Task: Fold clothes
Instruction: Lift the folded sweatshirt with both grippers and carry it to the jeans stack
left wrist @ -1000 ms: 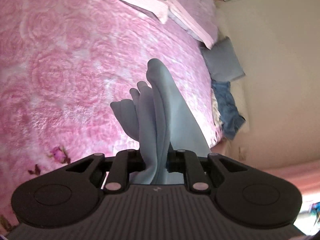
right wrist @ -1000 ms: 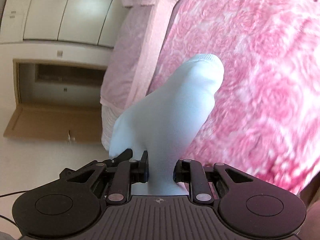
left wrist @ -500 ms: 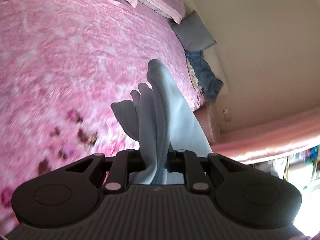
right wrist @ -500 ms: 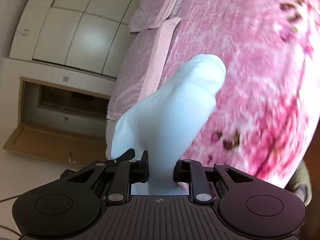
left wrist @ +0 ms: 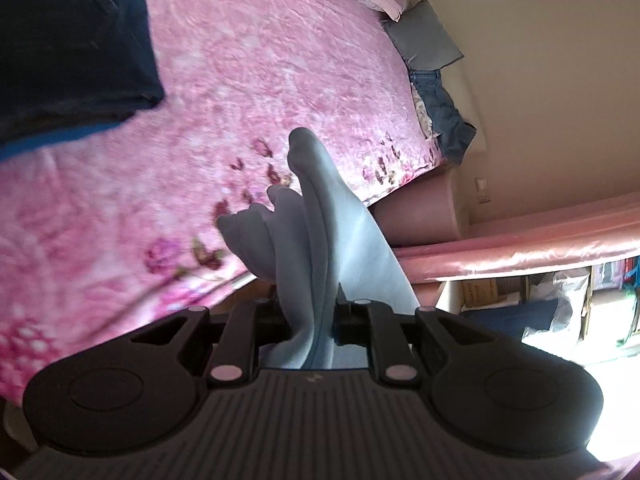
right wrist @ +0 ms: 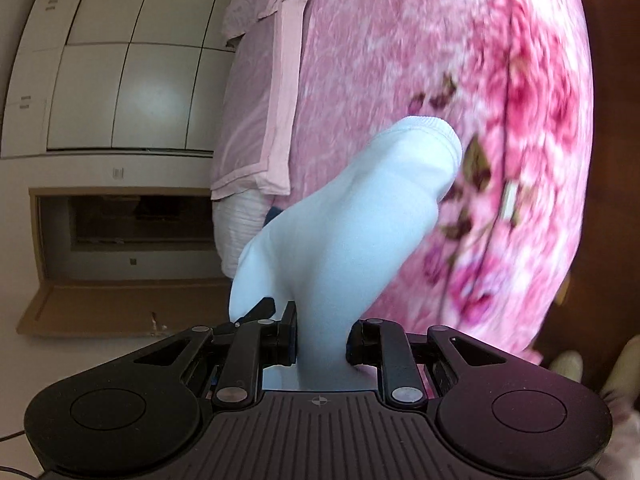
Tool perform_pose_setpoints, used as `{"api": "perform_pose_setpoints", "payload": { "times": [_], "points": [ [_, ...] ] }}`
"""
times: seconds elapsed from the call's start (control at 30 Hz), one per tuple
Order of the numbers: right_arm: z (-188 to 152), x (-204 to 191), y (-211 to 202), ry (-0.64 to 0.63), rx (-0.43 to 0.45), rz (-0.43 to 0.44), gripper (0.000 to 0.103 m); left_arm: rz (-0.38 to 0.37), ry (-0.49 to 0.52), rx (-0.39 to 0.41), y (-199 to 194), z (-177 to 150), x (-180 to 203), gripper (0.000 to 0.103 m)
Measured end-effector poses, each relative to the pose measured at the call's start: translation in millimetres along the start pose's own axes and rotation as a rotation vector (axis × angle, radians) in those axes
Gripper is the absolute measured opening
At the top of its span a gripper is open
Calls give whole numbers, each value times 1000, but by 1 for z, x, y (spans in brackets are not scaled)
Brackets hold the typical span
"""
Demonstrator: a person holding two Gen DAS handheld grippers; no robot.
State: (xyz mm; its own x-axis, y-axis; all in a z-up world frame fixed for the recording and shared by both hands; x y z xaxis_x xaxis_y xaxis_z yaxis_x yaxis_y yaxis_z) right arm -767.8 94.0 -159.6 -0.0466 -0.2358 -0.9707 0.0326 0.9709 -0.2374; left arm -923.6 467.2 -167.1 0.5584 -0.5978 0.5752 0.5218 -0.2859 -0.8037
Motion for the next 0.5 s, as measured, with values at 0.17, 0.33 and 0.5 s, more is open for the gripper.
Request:
{"api": "perform_pose_setpoints", "payload": {
  "times": [0.17, 0.33, 0.5],
  "points": [
    [-38, -3, 42, 27, 25, 35, 19, 23, 47, 2, -40, 31, -43, 13],
    [-74, -20, 123, 23, 61, 64, 19, 14, 107, -14, -75, 98, -105, 13],
    [-109, -40, 213, 59, 179, 92, 19, 12, 230, -70, -97, 187, -141, 13]
  ]
}}
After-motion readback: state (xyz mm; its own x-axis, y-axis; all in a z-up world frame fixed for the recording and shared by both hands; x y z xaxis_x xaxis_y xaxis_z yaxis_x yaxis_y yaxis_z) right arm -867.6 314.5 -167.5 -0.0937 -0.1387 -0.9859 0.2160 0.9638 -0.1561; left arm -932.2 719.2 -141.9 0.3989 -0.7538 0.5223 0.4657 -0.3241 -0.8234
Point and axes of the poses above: each gripper's, at about its wrist camera, not at the fingertips, and y roughly the way its jaws point, x to its right, z to its top, the point moved 3 cm from there along y, roughly the way its jaws point, and after that the axes turned 14 degrees about z, right-handed, at the moved point
